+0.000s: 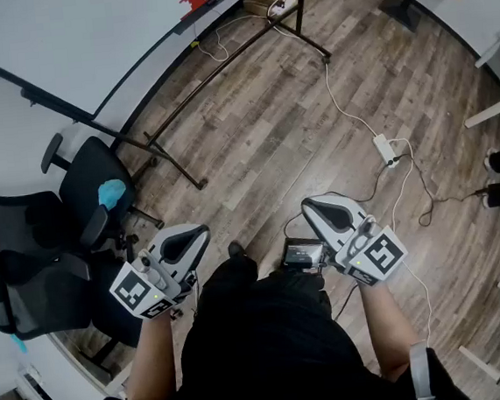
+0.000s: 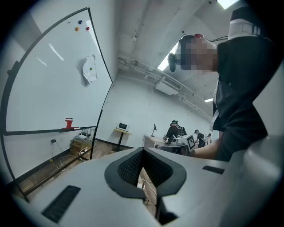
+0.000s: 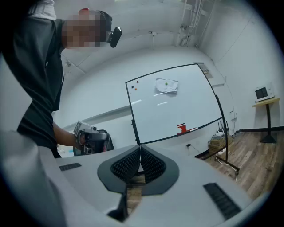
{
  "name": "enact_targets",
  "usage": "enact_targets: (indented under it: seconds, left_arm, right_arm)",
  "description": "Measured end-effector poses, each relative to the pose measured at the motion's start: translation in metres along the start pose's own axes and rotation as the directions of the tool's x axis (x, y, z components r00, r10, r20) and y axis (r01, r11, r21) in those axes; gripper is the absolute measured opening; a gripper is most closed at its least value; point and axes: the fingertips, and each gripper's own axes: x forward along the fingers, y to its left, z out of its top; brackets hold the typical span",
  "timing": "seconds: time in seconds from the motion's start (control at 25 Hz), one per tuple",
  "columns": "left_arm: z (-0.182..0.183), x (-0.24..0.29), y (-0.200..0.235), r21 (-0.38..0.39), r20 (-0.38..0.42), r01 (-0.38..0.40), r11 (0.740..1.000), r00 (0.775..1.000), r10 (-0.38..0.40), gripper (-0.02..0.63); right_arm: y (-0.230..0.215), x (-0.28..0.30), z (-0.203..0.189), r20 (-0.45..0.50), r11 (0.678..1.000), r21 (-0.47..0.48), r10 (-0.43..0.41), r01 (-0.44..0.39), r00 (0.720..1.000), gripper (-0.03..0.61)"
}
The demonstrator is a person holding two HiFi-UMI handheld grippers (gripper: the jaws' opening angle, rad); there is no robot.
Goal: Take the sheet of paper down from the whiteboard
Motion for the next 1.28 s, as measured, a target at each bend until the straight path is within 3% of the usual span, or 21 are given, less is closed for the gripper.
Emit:
enact_targets:
  seconds: [0.24,0.48,0.92,1.28]
  left_arm:
    - [0.001,-0.026,-0.005,0.041,0.038,0.006,0.999,0.999,-0.008,0.012]
    - [0.01,-0.066,0.001,0.065,0.1,0.03,0.997,0.994,-0.037,0.012]
    - [0.007,-0.134,0.033,0.073,0.122,0.054,0.996,0.991,-0.063,0.012]
    - [0.001,-0.15,0.056,0.038,0.123,0.119,0.992,0.985,-0.123,0.012]
  right_arm:
    - [0.05,0.022,-0.006,-0.001,0.997,-0.056,0.044,-0.044,0.999,0.02]
    - [0.074,0.037,0.004,0.011,0.995,-0.09,-0.046,0.047,0.999,0.021]
    - [0.119,0.078,-0.001,0.018,0.988,-0.119,-0.097,0.099,0.995,0.021]
    - [0.146,0.102,-0.003,0.044,0.985,-0.105,-0.134,0.138,0.99,0.021]
